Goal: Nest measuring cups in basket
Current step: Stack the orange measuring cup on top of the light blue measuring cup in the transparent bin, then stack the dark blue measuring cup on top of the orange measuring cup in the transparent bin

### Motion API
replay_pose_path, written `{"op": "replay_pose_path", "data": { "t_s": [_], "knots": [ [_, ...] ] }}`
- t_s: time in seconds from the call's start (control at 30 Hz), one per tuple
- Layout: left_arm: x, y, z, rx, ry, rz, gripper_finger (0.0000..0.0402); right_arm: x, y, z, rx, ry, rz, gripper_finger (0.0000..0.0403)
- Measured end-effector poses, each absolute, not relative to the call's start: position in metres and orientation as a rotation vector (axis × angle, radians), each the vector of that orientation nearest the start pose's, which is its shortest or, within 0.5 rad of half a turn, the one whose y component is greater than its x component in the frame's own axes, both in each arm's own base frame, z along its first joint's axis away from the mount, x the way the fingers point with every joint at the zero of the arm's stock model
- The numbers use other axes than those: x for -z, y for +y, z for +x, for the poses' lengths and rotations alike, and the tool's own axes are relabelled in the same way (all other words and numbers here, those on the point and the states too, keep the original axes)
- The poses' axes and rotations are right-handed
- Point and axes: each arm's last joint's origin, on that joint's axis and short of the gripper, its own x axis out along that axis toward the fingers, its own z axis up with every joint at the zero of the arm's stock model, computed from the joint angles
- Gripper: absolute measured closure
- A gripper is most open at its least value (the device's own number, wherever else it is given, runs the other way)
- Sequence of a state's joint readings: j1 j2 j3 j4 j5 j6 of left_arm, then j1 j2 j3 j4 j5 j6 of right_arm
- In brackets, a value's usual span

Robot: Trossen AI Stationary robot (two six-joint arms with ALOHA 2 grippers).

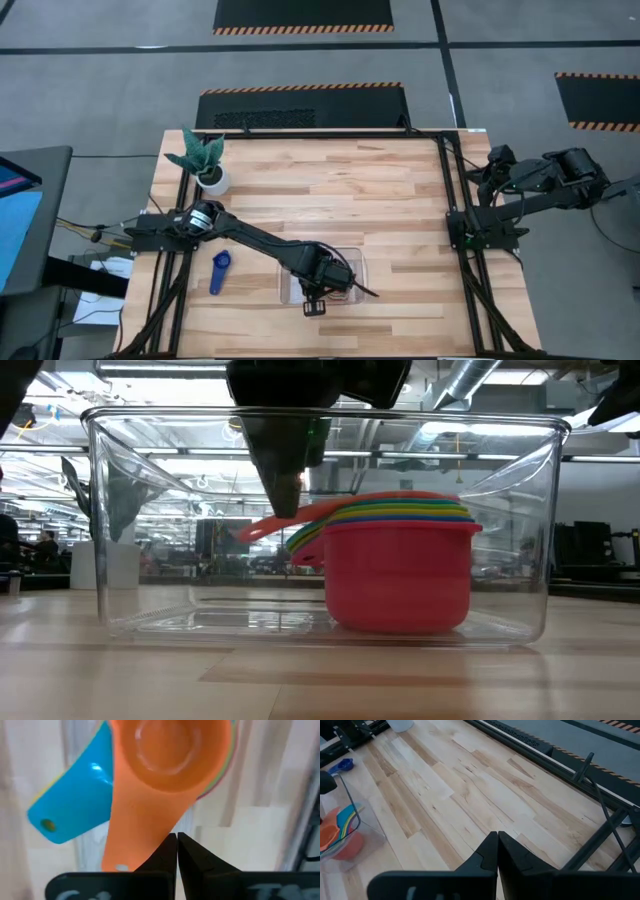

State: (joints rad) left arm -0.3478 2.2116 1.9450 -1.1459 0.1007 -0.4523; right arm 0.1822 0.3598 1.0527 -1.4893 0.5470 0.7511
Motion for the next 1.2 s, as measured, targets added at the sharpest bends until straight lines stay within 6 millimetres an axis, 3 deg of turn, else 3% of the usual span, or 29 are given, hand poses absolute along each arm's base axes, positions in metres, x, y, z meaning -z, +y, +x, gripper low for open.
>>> {"op": "replay_pose_path", "data": {
  "t_s": [0.53,0.8,0.9,1.0,1.07,1.2],
  "knots": [
    [-0.213,-0.124,0.425,0.071,1.462,-0.096,0.0401,-0.333,-0.017,-0.009,0.6,0.57,0.421,0.0377],
    [-0.215,-0.113,0.424,0.121,1.511,-0.128,0.0401,-0.333,-0.017,-0.009,0.6,0.569,0.42,0.0377],
    [-0.226,-0.113,0.413,0.143,1.633,-0.188,0.0401,-0.333,-0.017,-0.009,0.6,0.567,0.423,0.0377],
    [-0.247,-0.111,0.399,0.054,1.767,-0.216,0.0401,-0.334,-0.017,-0.009,0.598,0.56,0.427,0.0377],
    [-0.263,-0.11,0.401,0.004,1.689,-0.267,0.0401,-0.334,-0.017,-0.009,0.598,0.561,0.427,0.0377],
    [-0.293,-0.11,0.383,-0.167,1.612,-0.341,0.0401,-0.334,-0.017,-0.009,0.598,0.562,0.426,0.0377]
  ]
}}
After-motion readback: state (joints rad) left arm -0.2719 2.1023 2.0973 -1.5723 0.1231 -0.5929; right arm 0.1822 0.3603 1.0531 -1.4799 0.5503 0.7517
